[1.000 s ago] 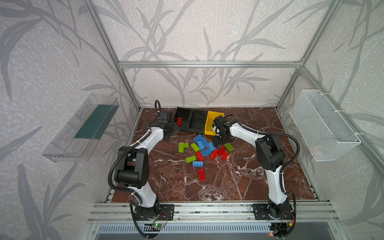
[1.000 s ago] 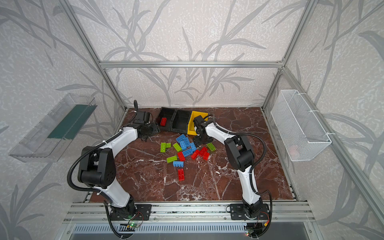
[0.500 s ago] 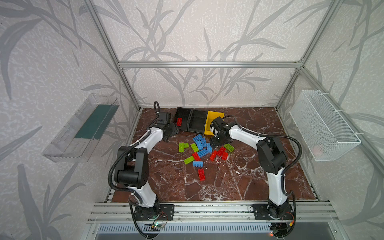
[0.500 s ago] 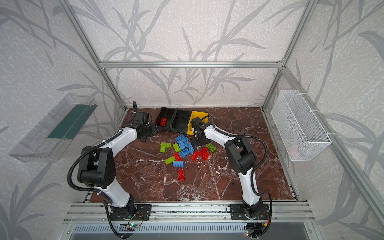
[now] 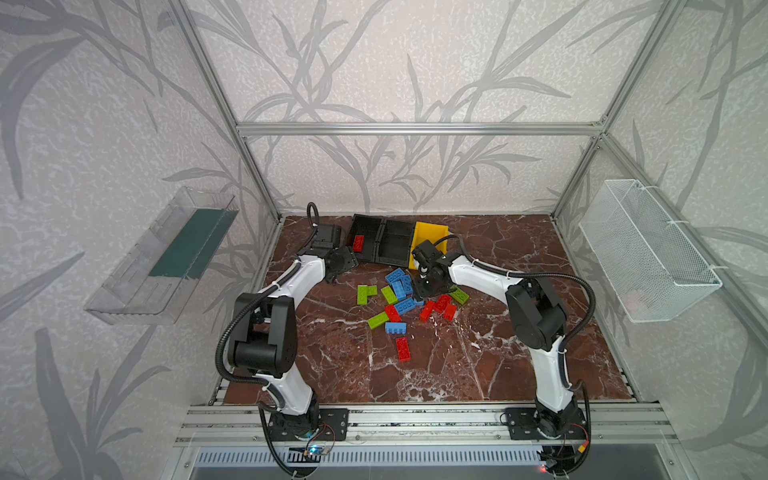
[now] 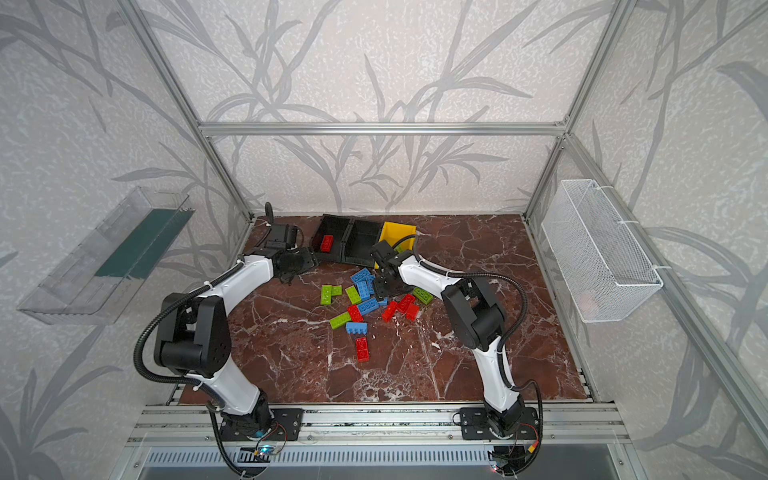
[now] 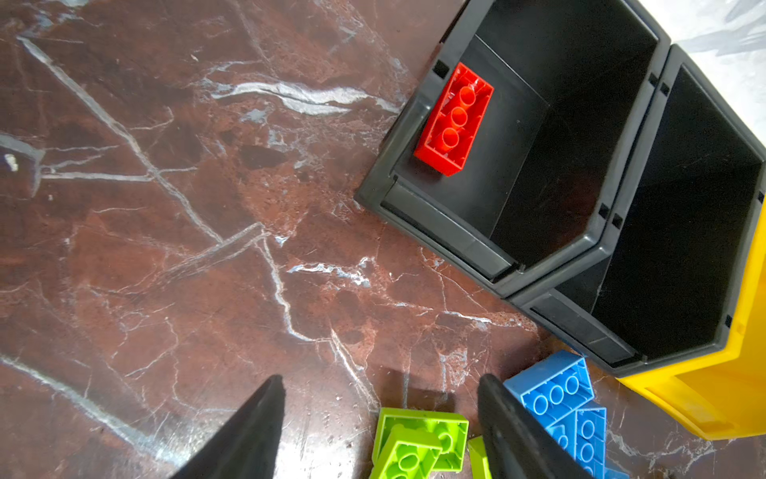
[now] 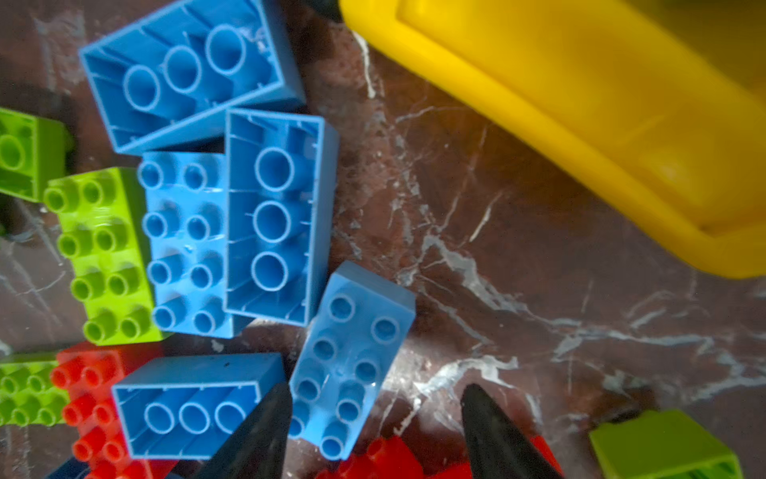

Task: Sort the legos into containers by color
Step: Move the lego to the center of the table.

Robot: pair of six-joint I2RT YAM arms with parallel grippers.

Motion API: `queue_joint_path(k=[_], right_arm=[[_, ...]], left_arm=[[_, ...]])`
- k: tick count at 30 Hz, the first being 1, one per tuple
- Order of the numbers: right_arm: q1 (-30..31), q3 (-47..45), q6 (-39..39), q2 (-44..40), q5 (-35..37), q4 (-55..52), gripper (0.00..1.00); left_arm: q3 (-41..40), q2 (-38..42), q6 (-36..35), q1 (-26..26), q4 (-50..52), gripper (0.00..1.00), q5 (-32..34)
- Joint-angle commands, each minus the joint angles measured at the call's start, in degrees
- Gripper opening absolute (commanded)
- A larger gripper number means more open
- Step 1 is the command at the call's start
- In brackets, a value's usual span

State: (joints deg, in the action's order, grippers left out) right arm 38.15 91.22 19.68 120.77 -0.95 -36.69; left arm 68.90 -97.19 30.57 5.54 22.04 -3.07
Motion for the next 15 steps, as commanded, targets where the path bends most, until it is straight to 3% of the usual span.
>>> queue_joint_path(k=[1, 4, 15], right_arm=[[-0.1, 2.3, 2.8, 1.0, 3.0, -3.8, 0.62], [0.0, 2.8, 4.9, 1.4, 3.1, -4.6, 0.57], [-2.2, -2.2, 5.9, -2.8, 6.9, -6.3, 0.56]], left_arm=[[-0.7, 2.5, -0.3, -0.4, 1.1, 0.74, 0.2], [-1.2, 2.7, -0.2, -0.4, 0.8, 0.74, 0.1], [-1.8, 3.7, -0.9, -1.2, 1.4, 0.74, -0.4]])
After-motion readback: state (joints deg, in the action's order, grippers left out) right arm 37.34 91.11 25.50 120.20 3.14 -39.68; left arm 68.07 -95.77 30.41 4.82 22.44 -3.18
